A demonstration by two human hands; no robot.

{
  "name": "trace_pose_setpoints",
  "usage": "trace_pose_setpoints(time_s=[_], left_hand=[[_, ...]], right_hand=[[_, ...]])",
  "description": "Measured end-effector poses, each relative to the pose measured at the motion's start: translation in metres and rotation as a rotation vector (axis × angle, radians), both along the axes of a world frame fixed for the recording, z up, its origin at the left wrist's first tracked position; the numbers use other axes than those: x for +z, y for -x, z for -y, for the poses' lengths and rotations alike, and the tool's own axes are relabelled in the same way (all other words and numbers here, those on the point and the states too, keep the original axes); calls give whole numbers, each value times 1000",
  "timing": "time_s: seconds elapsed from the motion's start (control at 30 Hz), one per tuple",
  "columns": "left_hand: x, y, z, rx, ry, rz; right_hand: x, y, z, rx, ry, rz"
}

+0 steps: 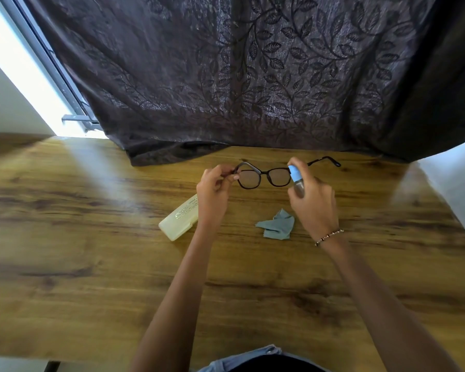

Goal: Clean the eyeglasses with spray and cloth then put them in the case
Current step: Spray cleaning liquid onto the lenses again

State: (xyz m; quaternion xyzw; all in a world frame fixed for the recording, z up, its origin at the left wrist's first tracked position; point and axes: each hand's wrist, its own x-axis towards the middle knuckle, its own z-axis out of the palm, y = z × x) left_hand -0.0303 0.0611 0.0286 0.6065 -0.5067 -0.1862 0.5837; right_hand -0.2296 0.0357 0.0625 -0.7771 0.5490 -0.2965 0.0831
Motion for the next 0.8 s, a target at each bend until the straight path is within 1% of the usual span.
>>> trace_pose_setpoints(time_s=[0.2, 0.33, 0.47, 0.7, 0.8], left_hand=[[-4, -3, 3, 5, -21, -6], [-3, -4, 2, 9, -17, -3], [-4, -3, 2, 7, -10, -3], [-7, -3, 4, 14, -35, 17], [-5, -3, 3, 10, -40, -4]], right_hand=[[1, -2, 3, 58, -13, -103], [-2, -1, 1, 18, -47, -59], [-2, -1, 0, -11, -30, -31], [-2, -2, 4, 75, -8, -104], [-4, -2, 4, 57, 12, -79]])
